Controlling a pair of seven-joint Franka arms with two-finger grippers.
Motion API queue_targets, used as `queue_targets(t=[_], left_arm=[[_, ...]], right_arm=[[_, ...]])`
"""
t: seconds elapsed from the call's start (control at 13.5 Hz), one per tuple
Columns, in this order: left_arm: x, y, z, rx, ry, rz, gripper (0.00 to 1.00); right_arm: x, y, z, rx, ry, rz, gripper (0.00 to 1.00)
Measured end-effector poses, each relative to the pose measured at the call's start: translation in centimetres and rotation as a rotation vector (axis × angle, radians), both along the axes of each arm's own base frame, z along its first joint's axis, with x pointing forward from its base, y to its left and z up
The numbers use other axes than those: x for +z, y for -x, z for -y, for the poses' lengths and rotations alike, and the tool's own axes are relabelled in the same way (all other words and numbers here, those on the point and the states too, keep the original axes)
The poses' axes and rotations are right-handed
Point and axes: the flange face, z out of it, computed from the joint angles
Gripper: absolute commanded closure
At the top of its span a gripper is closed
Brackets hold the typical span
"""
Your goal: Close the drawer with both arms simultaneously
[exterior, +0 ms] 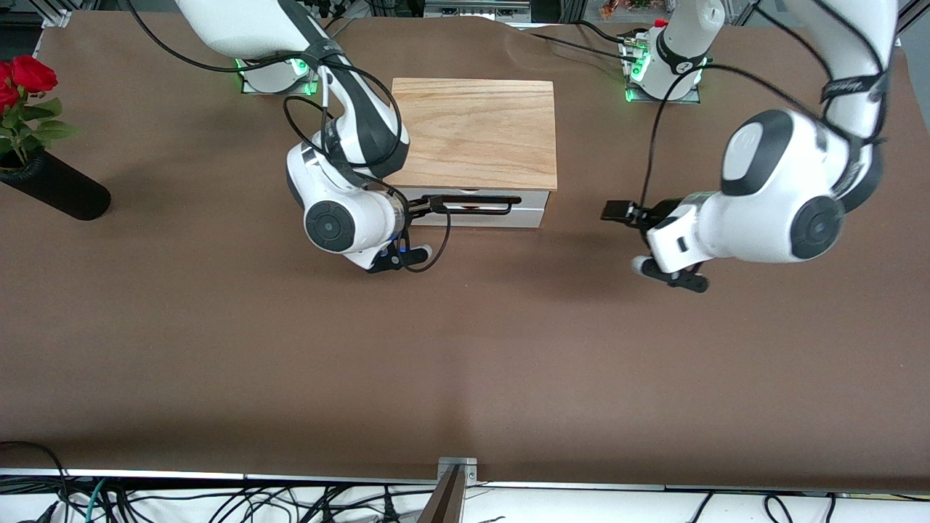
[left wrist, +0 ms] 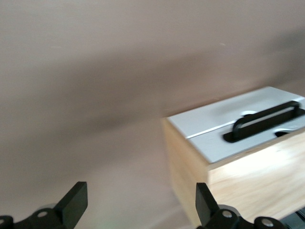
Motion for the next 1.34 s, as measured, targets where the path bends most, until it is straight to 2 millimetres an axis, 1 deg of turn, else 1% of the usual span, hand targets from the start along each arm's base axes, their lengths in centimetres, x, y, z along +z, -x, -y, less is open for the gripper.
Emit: queue_targets(t=[0.15,0.22,0.3,0.37,0.45,0.59,0.67,0.82,1.04,1.19,1.34], left_arm=[[4.5,1.3,-1.8,0.029,-0.133,0.06,0.0],[6.6,2.0,-2.9,0.05,-0.178,0.087,0.0],[8.4,2.4,-4.4,0.073,-0.209,0.115,0.0],[9.8,2.6,-6.4,0.093,-0.253,0.144,0.0],[10.7,2.5,-8.3,0.106,-0.311,0.171,0.0],[12.3,2.1,-11.1,0.137,-0.375,0.216,0.0],[12.9,1.9,-12.3,0.156,-0.379,0.225,0.0],[12.9,2.0,-13.8,0.177,-0.381,0.211,0.0],[12.8,2.1,-14.2,0.193,-0.355,0.188,0.0],[12.6,2.2,-14.8,0.214,-0.327,0.178,0.0],[12.2,2.7,-15.3,0.227,-0.319,0.178,0.0]], right_arm=[[1.0,-0.8,0.3,-0.009,-0.008,0.022,0.0],[1.5,-1.6,1.0,-0.024,-0.006,0.038,0.0],[2.1,-2.7,2.1,-0.045,-0.002,0.057,0.0],[2.8,-3.9,3.4,-0.068,0.001,0.081,0.0],[3.6,-5.0,4.7,-0.089,0.002,0.102,0.0],[4.8,-6.8,7.1,-0.119,0.008,0.138,0.0],[5.4,-7.6,8.2,-0.115,0.007,0.162,0.0],[6.6,-9.3,10.9,-0.096,0.006,0.216,0.0],[8.5,-11.8,16.1,-0.141,0.025,0.276,0.0],[9.7,-13.2,20.4,-0.198,0.039,0.298,0.0],[10.9,-14.2,25.5,-0.262,0.052,0.311,0.0]])
